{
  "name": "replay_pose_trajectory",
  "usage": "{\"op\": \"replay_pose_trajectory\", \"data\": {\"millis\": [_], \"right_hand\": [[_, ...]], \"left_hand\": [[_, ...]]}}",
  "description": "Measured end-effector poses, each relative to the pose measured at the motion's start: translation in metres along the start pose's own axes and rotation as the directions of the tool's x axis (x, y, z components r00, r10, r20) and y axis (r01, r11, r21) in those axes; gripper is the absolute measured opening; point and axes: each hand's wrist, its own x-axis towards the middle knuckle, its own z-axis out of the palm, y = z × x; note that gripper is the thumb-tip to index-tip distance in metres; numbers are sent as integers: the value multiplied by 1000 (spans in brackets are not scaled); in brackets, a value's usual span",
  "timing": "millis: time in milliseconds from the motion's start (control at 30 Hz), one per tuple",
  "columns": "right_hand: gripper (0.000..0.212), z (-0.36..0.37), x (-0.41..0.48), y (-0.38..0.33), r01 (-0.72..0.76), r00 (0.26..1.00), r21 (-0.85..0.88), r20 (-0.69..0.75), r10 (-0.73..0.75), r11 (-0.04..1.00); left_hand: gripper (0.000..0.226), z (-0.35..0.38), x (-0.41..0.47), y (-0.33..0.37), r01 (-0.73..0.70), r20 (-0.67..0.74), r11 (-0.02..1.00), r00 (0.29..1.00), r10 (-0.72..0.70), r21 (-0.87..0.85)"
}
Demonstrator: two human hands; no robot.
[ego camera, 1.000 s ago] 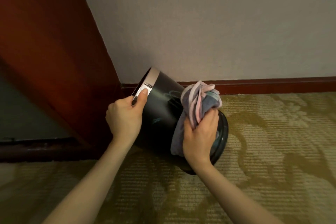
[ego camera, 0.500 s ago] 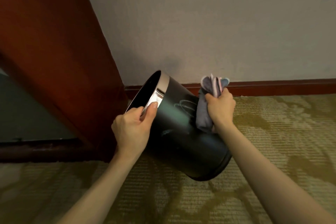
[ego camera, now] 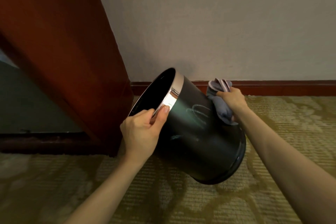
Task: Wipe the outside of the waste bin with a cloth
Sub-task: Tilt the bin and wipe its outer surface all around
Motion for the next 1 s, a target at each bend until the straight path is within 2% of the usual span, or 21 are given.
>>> {"op": "replay_pose_trajectory", "data": {"millis": [167, 333, 400, 500, 700, 833, 933, 1000], "right_hand": [[34, 5, -11, -6, 150, 988, -28, -37, -151, 988], [38, 18, -37, -24, 297, 946, 19, -140, -291, 955], [31, 25, -50, -30, 346, 923, 11, -183, -338, 938], [20, 36, -73, -38, 409, 880, 4, -266, -393, 913], [37, 65, -118, -33, 530, 743, -113, -416, -524, 841], [40, 85, -150, -10, 615, 664, -178, -410, -626, 768], [38, 91, -159, 4, 660, 630, -198, -379, -678, 724], [39, 88, -158, 5, 669, 633, -178, -373, -679, 721]], "left_hand": [[63, 2, 2, -6, 66, 19, 996, 998, -65, -52], [66, 2, 11, -9, 101, 2, 995, 995, -101, -18], [64, 1, 17, -10, 125, -9, 992, 992, -125, -2], [63, 1, 27, -13, 167, -7, 986, 986, -167, 23], [63, 5, 39, -17, 209, -26, 977, 978, -208, 53], [64, 9, 45, -19, 198, -24, 979, 980, -197, 54], [65, 10, 47, -21, 229, -21, 972, 973, -229, 45], [64, 11, 45, -23, 224, -21, 974, 974, -224, 29]]}}
